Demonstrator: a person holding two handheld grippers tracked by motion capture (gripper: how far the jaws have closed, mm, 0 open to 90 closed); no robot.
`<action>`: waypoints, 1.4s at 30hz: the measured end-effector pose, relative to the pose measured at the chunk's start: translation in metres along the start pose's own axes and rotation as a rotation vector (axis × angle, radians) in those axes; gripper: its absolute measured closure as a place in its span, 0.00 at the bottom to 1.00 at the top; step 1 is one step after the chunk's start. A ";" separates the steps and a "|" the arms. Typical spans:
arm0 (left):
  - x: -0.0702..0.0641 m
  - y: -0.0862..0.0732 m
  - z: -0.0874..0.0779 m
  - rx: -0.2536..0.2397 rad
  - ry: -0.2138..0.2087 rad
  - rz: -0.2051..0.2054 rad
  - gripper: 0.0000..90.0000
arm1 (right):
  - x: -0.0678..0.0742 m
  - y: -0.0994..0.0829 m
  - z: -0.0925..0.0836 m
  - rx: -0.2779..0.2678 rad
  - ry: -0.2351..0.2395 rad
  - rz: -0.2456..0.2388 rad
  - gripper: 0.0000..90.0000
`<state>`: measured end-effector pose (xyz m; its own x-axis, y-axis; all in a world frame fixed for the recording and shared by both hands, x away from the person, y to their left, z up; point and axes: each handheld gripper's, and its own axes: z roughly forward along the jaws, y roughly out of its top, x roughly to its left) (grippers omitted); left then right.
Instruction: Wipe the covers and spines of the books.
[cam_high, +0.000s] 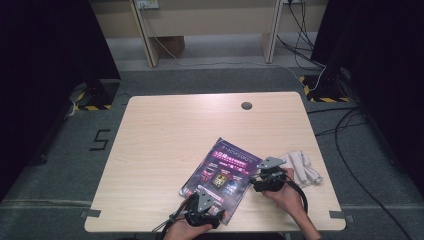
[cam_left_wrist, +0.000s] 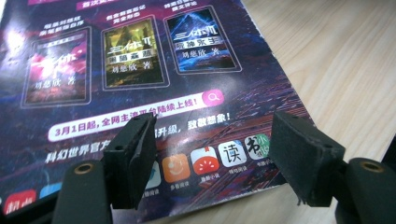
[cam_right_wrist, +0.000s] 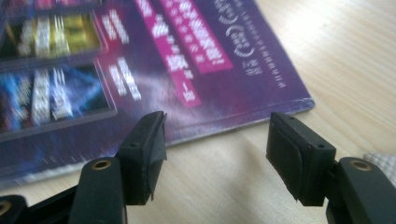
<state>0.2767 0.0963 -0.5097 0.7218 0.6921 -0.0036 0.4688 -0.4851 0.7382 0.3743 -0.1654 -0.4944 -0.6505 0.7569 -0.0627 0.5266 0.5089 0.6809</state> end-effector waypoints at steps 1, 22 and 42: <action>0.000 0.000 0.000 -0.002 0.000 0.004 0.34 | -0.001 0.000 -0.001 -0.014 0.007 0.017 0.42; 0.054 -0.006 -0.011 0.031 0.122 -0.048 0.31 | 0.016 -0.001 0.005 0.003 0.027 -0.028 0.41; 0.012 0.000 -0.003 0.029 0.035 -0.041 0.31 | 0.002 -0.002 0.005 0.022 -0.006 0.021 0.45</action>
<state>0.2838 0.1060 -0.5082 0.6833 0.7300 -0.0095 0.5127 -0.4705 0.7181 0.3747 -0.1628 -0.4989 -0.6360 0.7699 -0.0524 0.5521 0.5014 0.6662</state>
